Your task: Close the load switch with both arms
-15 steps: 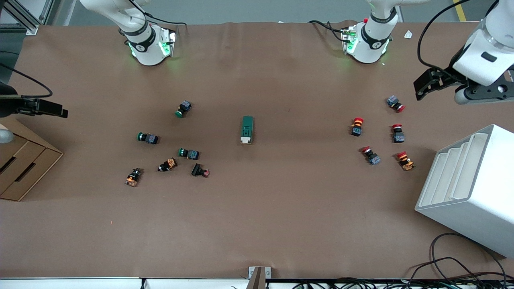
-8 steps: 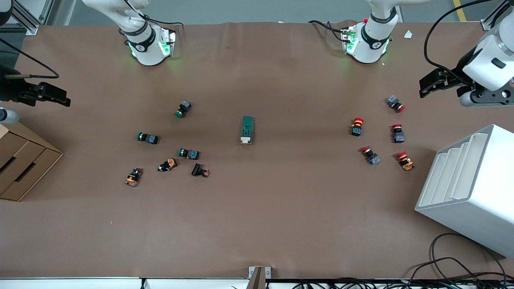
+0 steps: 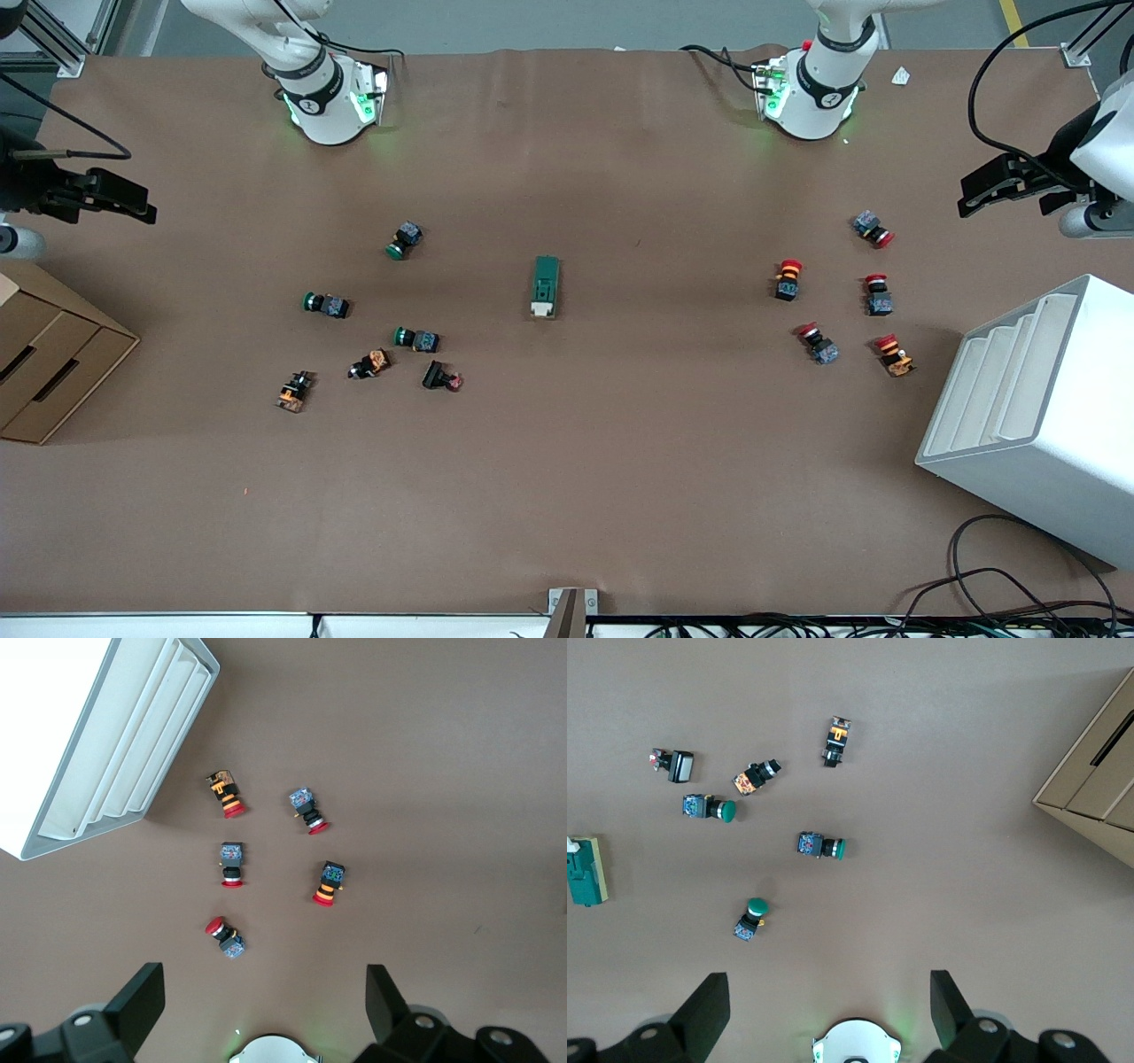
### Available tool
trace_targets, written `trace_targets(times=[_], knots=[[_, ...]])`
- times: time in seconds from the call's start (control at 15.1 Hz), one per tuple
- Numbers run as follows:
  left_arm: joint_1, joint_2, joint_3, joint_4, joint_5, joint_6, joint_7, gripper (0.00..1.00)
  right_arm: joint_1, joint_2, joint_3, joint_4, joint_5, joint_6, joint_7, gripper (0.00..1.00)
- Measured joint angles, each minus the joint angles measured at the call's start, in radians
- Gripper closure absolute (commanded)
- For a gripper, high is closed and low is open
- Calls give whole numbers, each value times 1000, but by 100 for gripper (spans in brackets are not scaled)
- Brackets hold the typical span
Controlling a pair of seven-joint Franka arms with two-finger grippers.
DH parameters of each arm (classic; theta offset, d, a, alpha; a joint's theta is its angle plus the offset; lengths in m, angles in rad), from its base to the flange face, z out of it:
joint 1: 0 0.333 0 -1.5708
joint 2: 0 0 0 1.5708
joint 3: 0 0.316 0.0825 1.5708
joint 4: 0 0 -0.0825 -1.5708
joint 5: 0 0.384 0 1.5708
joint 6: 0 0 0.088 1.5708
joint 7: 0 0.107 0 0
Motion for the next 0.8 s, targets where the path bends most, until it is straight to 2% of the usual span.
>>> trace_targets(times=[0.2,0.53,0.8], knots=[[23,-4,-36,-7,0,10,0,0,3,-37,3,-23,0,-4,0,0],[17,-36,-51,-43,0,28,0,0,3,-103,-10,-66,0,-6,0,0],[-2,-68,-52,-81,0,37,-1,0,7,-114,-10,-74,0,-4,0,0]])
